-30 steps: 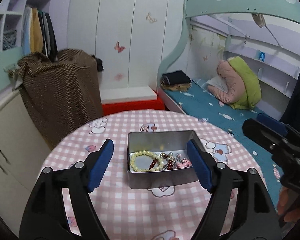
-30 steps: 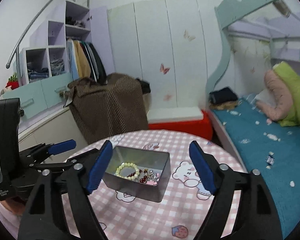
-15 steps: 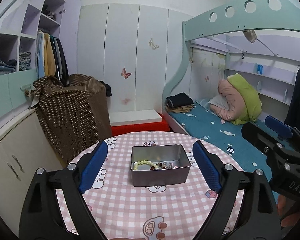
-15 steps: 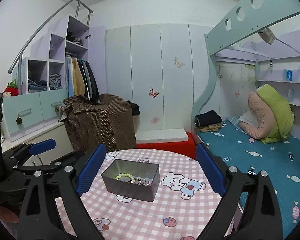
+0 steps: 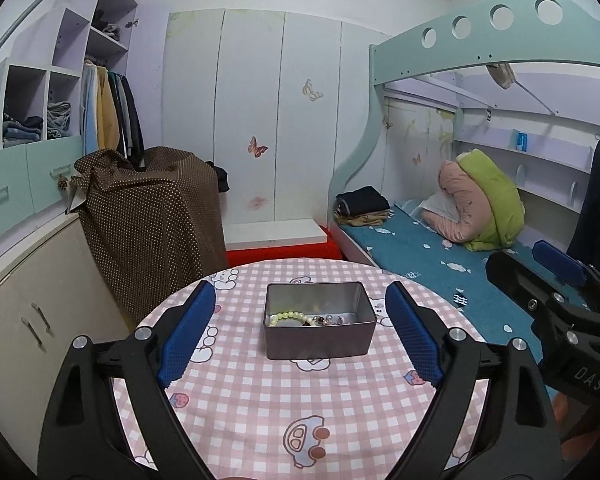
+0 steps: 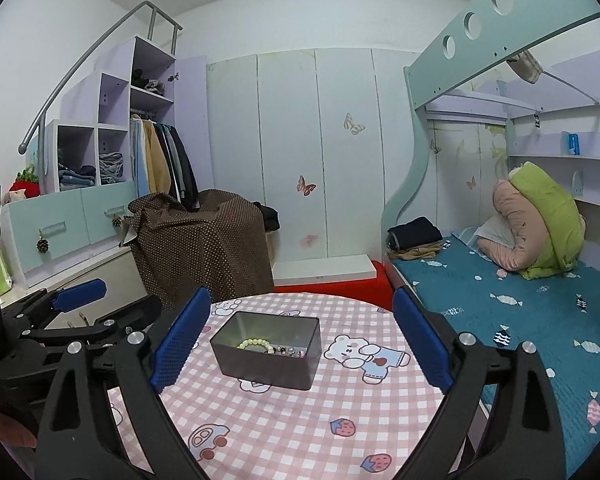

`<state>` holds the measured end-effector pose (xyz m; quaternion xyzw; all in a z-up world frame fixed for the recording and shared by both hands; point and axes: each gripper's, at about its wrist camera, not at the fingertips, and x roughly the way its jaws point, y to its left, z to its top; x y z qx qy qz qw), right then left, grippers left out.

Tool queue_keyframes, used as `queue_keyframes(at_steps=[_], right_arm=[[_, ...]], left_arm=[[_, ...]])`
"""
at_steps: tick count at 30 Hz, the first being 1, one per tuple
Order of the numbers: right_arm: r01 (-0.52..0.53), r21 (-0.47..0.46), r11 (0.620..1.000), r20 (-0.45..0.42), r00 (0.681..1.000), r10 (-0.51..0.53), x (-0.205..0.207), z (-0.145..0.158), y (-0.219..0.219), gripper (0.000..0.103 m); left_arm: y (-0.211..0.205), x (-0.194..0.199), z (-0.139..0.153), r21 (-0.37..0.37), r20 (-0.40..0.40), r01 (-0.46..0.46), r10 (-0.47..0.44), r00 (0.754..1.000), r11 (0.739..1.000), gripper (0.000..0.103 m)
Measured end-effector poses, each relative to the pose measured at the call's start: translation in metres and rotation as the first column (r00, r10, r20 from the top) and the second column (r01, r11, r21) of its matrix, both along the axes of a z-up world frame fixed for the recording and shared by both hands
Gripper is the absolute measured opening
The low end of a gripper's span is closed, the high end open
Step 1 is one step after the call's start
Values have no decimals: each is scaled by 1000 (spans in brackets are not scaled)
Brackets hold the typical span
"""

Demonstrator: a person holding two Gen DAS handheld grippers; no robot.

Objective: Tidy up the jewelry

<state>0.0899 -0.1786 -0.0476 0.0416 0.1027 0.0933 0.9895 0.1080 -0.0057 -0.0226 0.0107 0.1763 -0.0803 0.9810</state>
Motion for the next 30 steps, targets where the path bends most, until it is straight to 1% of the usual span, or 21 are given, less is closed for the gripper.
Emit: queue_keyframes(at_steps=[30], right_arm=[[-1, -3, 1000, -6, 1000, 1, -2, 1, 0, 89]], left_arm=[[0, -2, -2, 11, -3, -4, 4, 1000, 1000, 89]])
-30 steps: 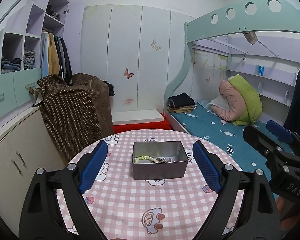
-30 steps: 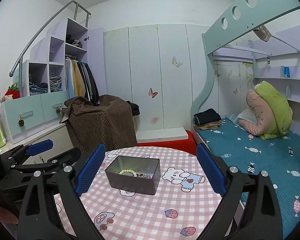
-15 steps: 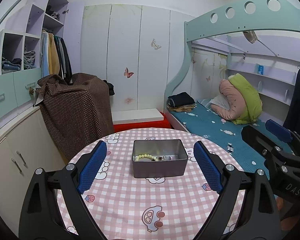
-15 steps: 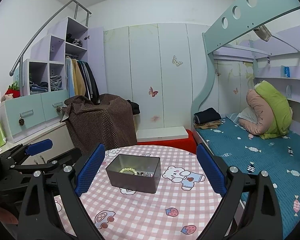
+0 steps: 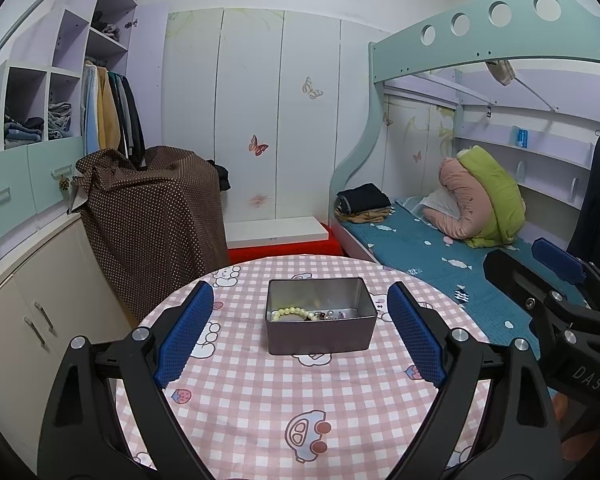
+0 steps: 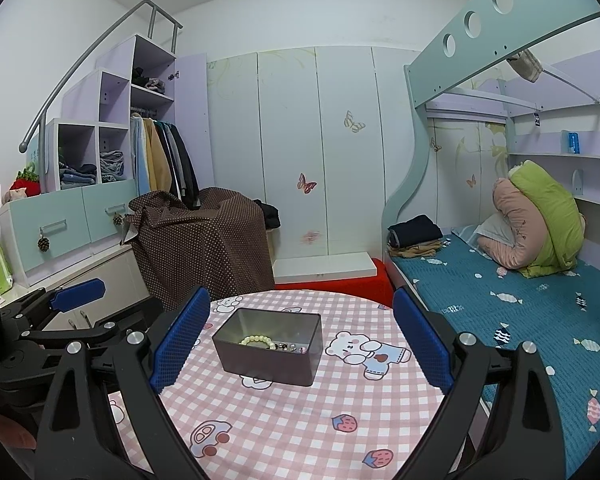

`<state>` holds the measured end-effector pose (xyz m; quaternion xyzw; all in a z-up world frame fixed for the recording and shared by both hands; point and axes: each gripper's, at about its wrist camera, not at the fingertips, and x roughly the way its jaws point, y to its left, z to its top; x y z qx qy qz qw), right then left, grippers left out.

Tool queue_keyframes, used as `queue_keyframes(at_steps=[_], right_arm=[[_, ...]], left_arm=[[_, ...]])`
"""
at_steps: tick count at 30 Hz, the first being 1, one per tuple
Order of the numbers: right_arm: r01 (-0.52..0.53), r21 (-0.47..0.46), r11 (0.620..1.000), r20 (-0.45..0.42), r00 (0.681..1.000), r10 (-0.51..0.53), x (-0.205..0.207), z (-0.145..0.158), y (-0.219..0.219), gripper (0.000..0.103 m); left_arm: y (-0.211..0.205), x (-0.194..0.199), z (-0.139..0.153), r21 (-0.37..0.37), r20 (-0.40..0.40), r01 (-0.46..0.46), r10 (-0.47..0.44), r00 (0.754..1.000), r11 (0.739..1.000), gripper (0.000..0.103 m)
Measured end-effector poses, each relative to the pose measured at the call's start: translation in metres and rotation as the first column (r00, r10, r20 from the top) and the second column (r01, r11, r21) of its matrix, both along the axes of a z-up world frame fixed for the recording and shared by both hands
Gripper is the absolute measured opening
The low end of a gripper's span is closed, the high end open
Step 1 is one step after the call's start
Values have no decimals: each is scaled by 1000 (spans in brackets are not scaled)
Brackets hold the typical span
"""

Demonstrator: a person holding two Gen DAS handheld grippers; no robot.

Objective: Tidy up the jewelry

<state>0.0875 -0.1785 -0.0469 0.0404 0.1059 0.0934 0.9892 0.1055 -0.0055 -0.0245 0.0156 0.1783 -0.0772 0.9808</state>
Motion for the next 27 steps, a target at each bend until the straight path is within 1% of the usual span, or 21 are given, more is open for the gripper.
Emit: queue_keyframes(at_steps=[17, 27], right_arm=[[0, 2, 1000, 2, 1000, 0, 0, 0, 0, 89], [-5, 7, 1000, 1, 1000, 5, -2, 1, 1, 89]], left_arm=[[1, 0, 0, -1, 1, 1, -1, 1000, 1000, 89], [2, 1, -4, -5, -16, 7, -7, 1000, 1000, 89]])
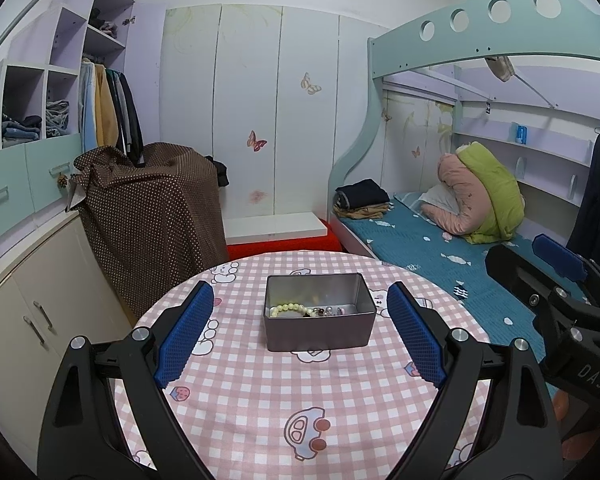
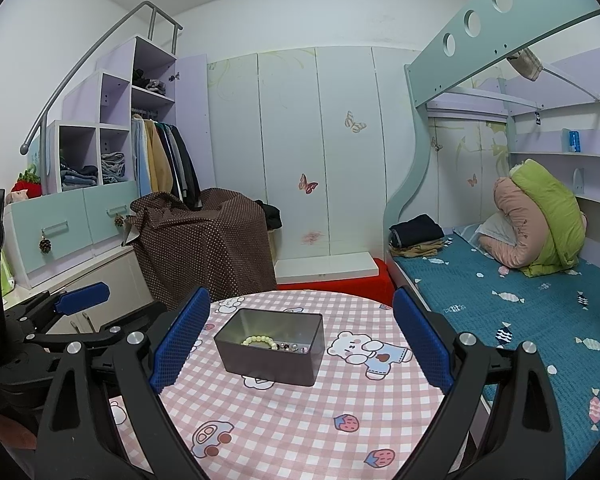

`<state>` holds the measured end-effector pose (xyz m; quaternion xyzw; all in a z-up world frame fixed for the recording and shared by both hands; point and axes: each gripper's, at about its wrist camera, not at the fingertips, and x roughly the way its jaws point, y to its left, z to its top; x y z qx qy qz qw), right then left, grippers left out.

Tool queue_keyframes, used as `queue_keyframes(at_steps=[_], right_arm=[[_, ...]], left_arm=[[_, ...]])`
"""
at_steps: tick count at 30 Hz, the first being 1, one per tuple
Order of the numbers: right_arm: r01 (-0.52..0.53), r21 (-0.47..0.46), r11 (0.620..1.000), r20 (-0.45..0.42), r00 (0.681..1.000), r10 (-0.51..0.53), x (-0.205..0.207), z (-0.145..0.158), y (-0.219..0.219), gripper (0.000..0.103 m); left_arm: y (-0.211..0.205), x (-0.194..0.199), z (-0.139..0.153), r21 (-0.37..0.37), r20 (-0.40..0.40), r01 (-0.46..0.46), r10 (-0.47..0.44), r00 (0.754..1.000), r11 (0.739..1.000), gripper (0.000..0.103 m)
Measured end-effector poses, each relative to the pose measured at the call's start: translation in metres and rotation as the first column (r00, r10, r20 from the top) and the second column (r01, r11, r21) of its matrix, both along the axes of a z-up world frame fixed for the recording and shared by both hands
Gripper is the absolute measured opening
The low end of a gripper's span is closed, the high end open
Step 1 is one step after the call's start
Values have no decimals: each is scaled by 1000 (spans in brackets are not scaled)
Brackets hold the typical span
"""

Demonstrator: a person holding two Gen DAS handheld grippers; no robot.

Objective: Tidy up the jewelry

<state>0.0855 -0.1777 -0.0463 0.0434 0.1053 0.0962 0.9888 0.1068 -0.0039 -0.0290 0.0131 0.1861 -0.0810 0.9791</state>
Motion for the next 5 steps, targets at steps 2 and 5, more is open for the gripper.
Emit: queue_keyframes(at_steps=[2, 5], right_arm=[[-2, 1, 1000, 0, 1000, 2, 0, 0, 1, 89], [-2, 1, 1000, 0, 1000, 2, 0, 0, 1, 89]], left_arm=[[1, 1, 0, -2, -1, 3, -3, 1000, 1000, 89], [1, 1, 0, -1, -3, 2, -2, 1000, 1000, 89]])
